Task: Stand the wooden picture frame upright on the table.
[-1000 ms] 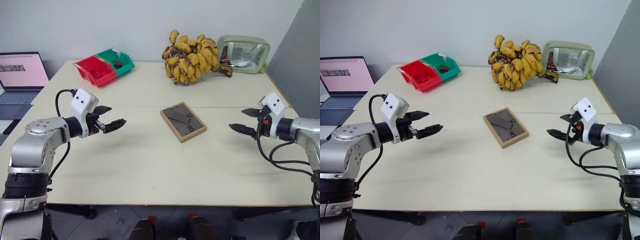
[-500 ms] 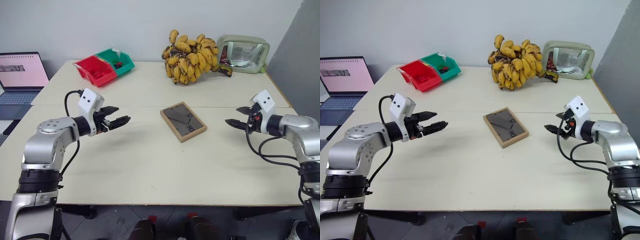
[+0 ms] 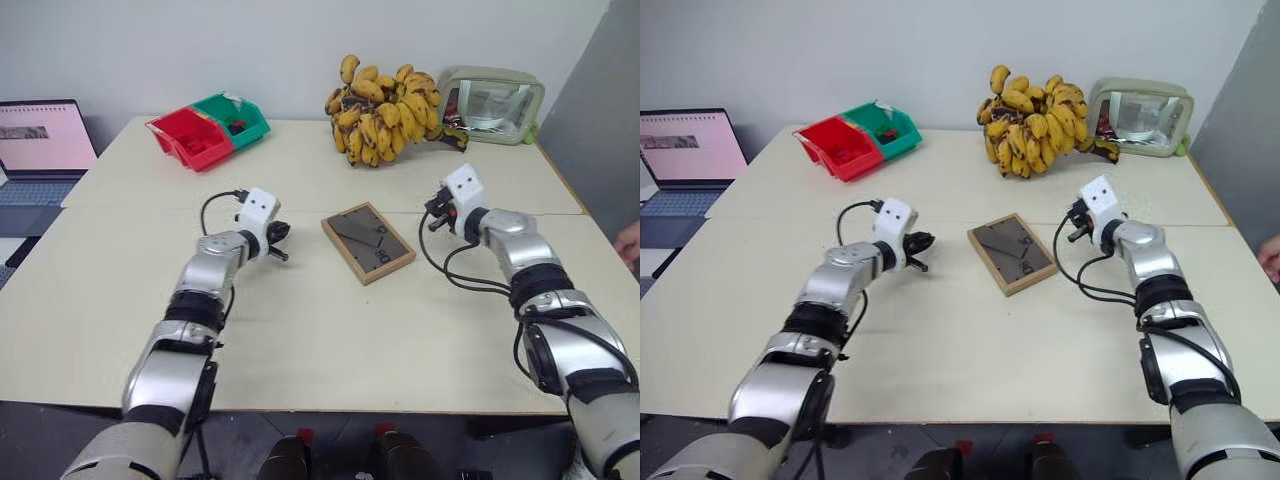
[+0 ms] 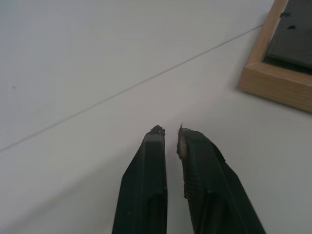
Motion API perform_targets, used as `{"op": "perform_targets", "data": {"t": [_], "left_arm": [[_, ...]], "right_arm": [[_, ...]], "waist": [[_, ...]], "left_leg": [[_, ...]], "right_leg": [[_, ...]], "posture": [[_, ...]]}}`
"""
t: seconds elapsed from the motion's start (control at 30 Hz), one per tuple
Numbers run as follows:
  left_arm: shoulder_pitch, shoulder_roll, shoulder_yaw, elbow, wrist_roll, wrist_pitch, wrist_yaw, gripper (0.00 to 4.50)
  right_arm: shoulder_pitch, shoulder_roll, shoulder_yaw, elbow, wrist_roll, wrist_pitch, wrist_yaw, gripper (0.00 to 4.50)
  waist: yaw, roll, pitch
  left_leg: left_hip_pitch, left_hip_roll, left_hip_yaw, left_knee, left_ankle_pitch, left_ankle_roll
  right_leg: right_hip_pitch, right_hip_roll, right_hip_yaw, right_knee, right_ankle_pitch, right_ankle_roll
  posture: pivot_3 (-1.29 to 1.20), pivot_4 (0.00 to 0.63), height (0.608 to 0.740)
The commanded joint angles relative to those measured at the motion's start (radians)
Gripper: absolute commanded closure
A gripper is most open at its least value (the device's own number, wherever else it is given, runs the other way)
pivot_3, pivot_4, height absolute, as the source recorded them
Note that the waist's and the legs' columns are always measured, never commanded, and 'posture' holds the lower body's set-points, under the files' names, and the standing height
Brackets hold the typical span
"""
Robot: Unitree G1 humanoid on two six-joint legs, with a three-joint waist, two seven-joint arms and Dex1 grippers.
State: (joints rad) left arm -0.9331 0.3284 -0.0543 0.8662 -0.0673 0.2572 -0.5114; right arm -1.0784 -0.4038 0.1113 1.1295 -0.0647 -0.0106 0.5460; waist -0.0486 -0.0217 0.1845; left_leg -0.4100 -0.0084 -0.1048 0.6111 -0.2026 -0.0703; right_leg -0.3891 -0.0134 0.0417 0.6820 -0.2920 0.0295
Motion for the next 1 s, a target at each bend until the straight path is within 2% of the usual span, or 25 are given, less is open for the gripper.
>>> {"op": "perform_targets", "data": {"t": [0.03,0.23,0.43,0.63,0.77,1.0], "left_arm": [[-0.073,-0.051,-0.009,0.095,0.034,-0.071,0.022,4.48],[-0.096,-0.112,-0.040,0.163,0.075,-0.053,0.001,4.48],[-0.024,-0.102,-0.063,0.056,0.085,-0.002,-0.071,4.48],[0.136,-0.067,-0.084,-0.244,0.071,0.163,-0.122,4.48],[0.279,-0.007,-0.129,-0.500,0.066,0.289,-0.180,4.48],[0.469,0.090,-0.101,-0.829,0.021,0.504,-0.189,4.48]], "right_arm": [[-0.027,0.030,0.029,0.080,-0.065,-0.072,-0.051,4.50],[-0.027,0.108,0.049,0.100,-0.099,-0.103,-0.050,4.50],[-0.006,0.153,0.022,0.020,-0.065,-0.099,0.007,4.50],[0.111,0.189,0.047,-0.205,-0.048,-0.017,0.087,4.50],[0.226,0.203,0.069,-0.429,-0.031,0.088,0.143,4.50],[0.415,0.206,0.133,-0.783,0.010,0.282,0.246,4.50]], "waist": [[-0.001,0.000,0.000],[-0.010,0.000,0.000],[-0.012,0.000,0.000],[-0.018,0.001,-0.001],[-0.033,0.001,-0.002],[-0.039,0.002,-0.003]], "left_leg": [[0.000,0.000,0.000,0.000,0.000,0.000],[0.000,0.000,0.000,0.000,0.002,-0.003],[0.001,0.000,0.000,0.001,0.002,-0.003],[0.002,0.001,0.000,0.001,0.002,-0.003],[0.004,0.001,0.000,0.001,0.002,-0.003],[0.011,0.002,0.002,0.000,0.000,0.001]], "right_leg": [[0.000,0.000,0.000,0.000,0.000,0.000],[-0.001,0.000,0.000,0.001,0.000,0.000],[0.000,0.001,0.001,0.005,0.000,0.000],[0.000,0.001,0.001,0.006,0.000,0.000],[0.000,0.001,0.002,0.008,0.000,0.000],[0.004,0.003,0.004,0.011,-0.001,0.000]], "posture": [[0.00,0.150,0.740],[0.00,0.150,0.740],[0.00,0.150,0.740],[0.00,0.150,0.740],[0.00,0.150,0.740],[0.00,0.150,0.740]]}}
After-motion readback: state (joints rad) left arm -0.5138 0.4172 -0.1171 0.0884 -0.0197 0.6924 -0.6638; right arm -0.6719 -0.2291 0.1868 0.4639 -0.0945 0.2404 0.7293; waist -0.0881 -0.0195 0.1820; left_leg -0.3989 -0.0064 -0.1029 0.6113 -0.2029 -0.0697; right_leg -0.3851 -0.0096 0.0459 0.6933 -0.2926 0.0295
